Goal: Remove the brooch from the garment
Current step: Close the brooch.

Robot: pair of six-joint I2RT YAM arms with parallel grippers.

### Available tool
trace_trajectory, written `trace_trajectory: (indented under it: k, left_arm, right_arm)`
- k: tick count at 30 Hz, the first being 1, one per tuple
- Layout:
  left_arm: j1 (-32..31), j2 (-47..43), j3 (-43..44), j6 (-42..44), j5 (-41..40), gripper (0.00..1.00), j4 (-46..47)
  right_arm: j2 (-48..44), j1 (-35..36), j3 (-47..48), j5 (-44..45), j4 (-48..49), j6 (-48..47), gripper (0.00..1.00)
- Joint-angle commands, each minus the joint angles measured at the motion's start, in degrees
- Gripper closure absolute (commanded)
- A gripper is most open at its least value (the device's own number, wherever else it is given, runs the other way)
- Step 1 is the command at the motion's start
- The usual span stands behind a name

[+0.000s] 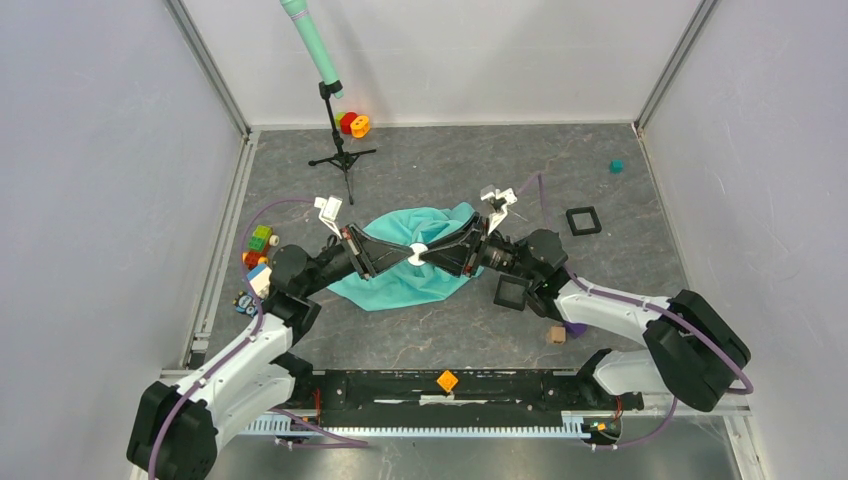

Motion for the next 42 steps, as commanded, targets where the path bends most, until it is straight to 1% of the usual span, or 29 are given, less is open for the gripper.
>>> trace_trajectory:
  k: [1, 9, 12, 17, 20, 24, 29, 33, 35, 42]
  left_arm:
    - [0.27, 0.64, 0.08, -1.69, 2.34, 0.98, 3.43]
    - [0.29, 1.26, 0.04, -4.04, 2.08, 0.98, 4.68]
    - [0.28, 0.97, -0.82, -6.40, 0.26, 0.98, 6.53]
    - [0.29, 0.93, -1.40, -9.27, -0.35, 0.98, 9.20]
    - [0.27, 1.09, -2.07, -11.35, -0.73, 0.98, 11.53]
    - [0.29, 1.42, -2.30, -13.57, -1.30, 0.98, 13.89]
    - [0.36, 2.59, -2.95, -16.38, -2.01, 0.98, 17.93]
    - [0.36, 4.08, -3.08, -17.79, -1.59, 0.98, 20.68]
    - [0.34, 4.67, -3.31, -18.31, -1.57, 0.98, 21.81]
    - [0.33, 5.13, -3.59, -18.02, -0.96, 0.98, 22.35]
  right_arm:
    - [0.80, 0.65, 3.11, -0.64, 3.14, 0.54, 0.64]
    - [0.96, 0.80, 3.36, -0.40, 2.15, 0.76, 0.64]
    - [-0.53, 0.79, 2.62, 1.20, 0.48, -0.32, 0.64]
    - [-4.54, 0.65, 0.45, 5.69, -2.44, -2.45, 0.61]
    - [-5.61, 0.50, 0.46, 6.30, -4.47, -2.94, 0.61]
    - [-7.39, -0.05, -1.34, 7.57, -4.05, -2.37, 0.60]
    - [-7.20, -0.28, -1.85, 4.32, -0.93, -0.83, 0.55]
    - [-5.04, -0.15, -1.30, 0.25, 3.78, 1.65, 0.54]
    - [-4.16, -0.12, -0.74, -1.07, 4.59, 2.32, 0.53]
    - [-2.67, 0.30, 0.89, -1.52, 5.31, 2.88, 0.54]
